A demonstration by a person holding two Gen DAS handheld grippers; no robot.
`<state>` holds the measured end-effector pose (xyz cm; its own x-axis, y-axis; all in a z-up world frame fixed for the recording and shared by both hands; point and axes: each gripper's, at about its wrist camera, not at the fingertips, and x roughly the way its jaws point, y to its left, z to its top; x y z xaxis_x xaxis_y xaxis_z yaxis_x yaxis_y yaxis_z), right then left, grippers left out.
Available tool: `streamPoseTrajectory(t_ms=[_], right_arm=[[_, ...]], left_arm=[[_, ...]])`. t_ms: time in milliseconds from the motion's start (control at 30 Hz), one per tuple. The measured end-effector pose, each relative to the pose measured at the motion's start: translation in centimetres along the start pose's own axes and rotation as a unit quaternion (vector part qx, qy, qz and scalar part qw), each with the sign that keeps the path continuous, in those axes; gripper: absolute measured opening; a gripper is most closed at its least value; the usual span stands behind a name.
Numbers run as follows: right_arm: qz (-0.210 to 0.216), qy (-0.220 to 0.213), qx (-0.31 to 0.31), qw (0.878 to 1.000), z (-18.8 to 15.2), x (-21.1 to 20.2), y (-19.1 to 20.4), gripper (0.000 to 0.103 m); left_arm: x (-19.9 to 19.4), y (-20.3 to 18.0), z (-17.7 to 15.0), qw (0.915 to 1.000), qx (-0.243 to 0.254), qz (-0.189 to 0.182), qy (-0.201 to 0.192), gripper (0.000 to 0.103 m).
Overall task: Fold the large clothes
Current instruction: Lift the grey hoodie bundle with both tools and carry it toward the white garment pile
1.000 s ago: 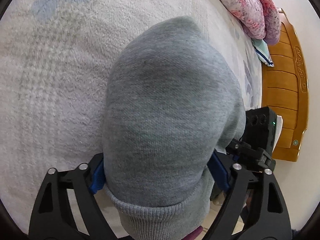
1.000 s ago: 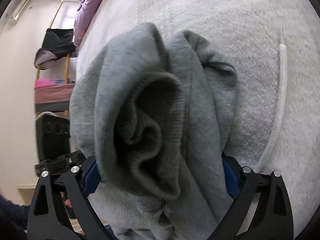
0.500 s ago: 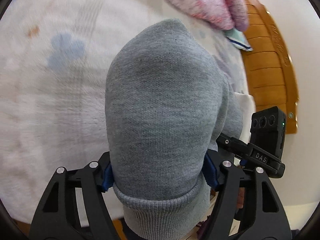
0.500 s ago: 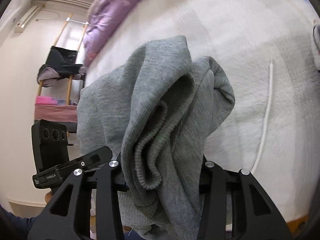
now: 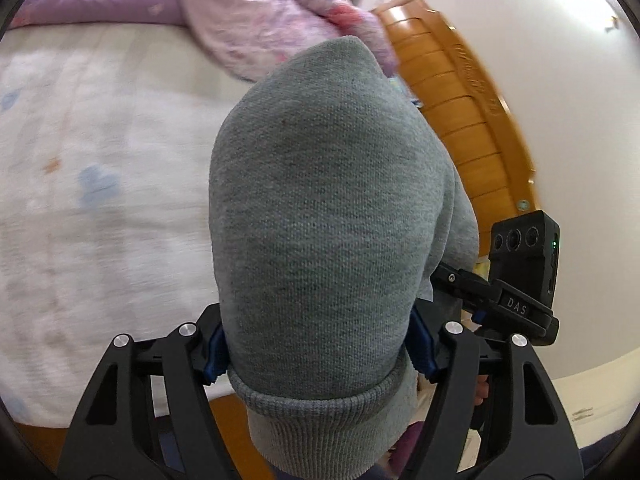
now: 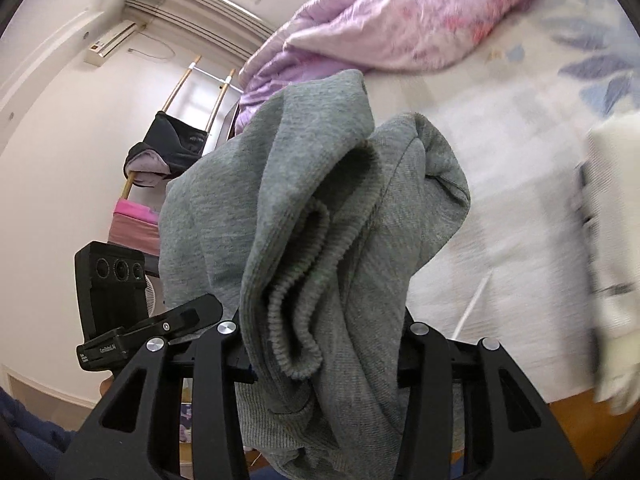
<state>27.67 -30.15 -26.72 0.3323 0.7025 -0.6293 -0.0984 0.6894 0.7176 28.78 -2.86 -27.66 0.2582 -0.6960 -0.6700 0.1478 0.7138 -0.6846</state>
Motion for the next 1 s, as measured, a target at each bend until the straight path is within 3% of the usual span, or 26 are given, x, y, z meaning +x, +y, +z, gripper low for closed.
streamPoseTrajectory(t_ms=[167, 400, 500, 633, 767, 900, 1000], right_arm=[[-0.029, -0.012, -0.017, 0.999, 3.4, -8.0, -5.1, 0.04], [-0.091, -0.016, -0.02, 0.996, 8.3, -19.6, -15.3, 0.041], [-0.108, -0.015, -0.017, 0.994, 9.9, -22.5, -18.4, 0.041], [-0.115, 0.006, -0.018, 0.993, 11.3, -21.0, -22.4, 0.042], [-0.104, 0.049, -0.001, 0.993, 11.8, -15.3, -27.2, 0.042], [-0.111, 0.093, 0.016, 0.989, 11.0, -9.3, -31.2, 0.043], [-0.13, 0.108, 0.034, 0.985, 10.5, -7.1, -33.5, 0.052]], left_arm=[[6.7, -7.5, 1.1, 0.9995, 0.01, -0.03, -0.003, 0.069], [19.8, -19.6, 2.4, 0.996, -0.002, -0.088, 0.015, 0.069], [23.9, -22.3, 2.9, 0.9938, -0.014, -0.109, 0.02, 0.069], [27.6, -21.4, 2.9, 0.9939, -0.032, -0.104, 0.02, 0.07], [31.9, -16.9, 3.5, 0.9953, -0.073, -0.053, 0.037, 0.07], [35.3, -10.5, 3.1, 0.9882, -0.132, -0.01, 0.076, 0.073], [36.4, -8.5, 2.8, 0.9853, -0.144, 0.014, 0.091, 0.079]])
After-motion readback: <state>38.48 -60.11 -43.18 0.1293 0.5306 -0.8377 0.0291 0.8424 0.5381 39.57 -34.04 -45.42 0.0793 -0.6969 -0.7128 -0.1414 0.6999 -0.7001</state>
